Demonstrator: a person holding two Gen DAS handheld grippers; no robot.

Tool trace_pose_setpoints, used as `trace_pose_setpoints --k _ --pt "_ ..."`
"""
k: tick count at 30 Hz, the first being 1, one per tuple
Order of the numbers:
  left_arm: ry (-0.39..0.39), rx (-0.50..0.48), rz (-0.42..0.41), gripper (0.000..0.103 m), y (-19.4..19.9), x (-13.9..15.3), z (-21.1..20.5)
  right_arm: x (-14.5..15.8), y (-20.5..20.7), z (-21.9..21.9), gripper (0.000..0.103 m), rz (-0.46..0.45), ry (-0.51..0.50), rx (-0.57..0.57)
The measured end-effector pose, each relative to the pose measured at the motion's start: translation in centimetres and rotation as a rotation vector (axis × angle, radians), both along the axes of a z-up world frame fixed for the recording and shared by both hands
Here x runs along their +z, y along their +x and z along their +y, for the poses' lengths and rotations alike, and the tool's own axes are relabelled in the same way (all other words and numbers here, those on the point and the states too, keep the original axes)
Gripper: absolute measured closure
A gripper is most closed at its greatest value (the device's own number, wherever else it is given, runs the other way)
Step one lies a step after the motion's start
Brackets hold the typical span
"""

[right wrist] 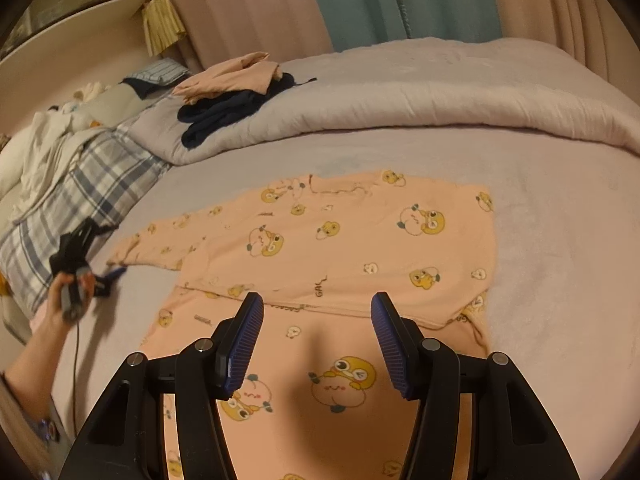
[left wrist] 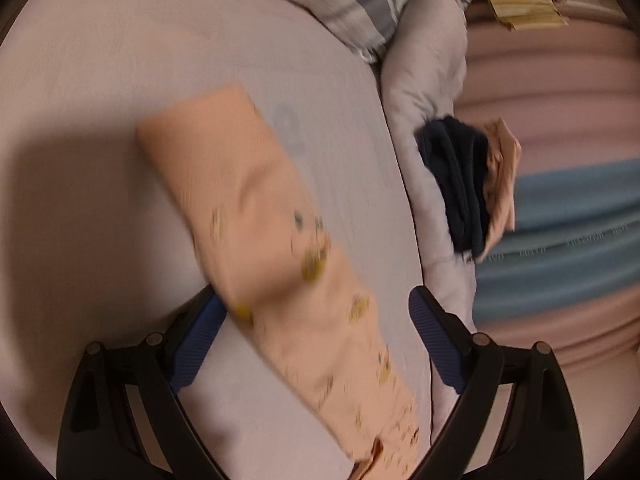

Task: Fold small clothes
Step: 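Grasp the other sleeve cuff with the left gripper, then fold the held sleeve across the shirt body and release it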

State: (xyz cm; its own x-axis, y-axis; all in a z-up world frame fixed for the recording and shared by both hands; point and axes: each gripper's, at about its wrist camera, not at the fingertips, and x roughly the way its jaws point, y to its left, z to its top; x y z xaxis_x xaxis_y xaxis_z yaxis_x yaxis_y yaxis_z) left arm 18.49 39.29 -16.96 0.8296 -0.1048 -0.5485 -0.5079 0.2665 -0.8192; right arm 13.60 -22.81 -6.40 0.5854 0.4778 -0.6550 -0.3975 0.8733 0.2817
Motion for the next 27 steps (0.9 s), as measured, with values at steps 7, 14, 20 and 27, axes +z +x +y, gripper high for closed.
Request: trace_pose_setpoints --k 7,14,20,27 --pt "0.015 0.08 0.081 0.072 0.6 0.1 1.6 -1.1 0.4 0.1 0.047 0.026 -0.015 -0.023" --pt "0.286 0.004 0.104 0.1 1.6 4.4 -1.3 -1.9 1.0 -2.3 0.047 0.067 0.029 -0.09" --pt "0.628 -0.258 0.03 0.1 5.6 11.9 -12.0 -2.5 1.0 -5.2 0.047 0.112 0.132 -0.159" --pt "0.861 -0.621 -0.103 0.099 7.8 14.6 -30.2 -2.3 0.4 -7.8 0.047 0.108 0.176 -0.198"
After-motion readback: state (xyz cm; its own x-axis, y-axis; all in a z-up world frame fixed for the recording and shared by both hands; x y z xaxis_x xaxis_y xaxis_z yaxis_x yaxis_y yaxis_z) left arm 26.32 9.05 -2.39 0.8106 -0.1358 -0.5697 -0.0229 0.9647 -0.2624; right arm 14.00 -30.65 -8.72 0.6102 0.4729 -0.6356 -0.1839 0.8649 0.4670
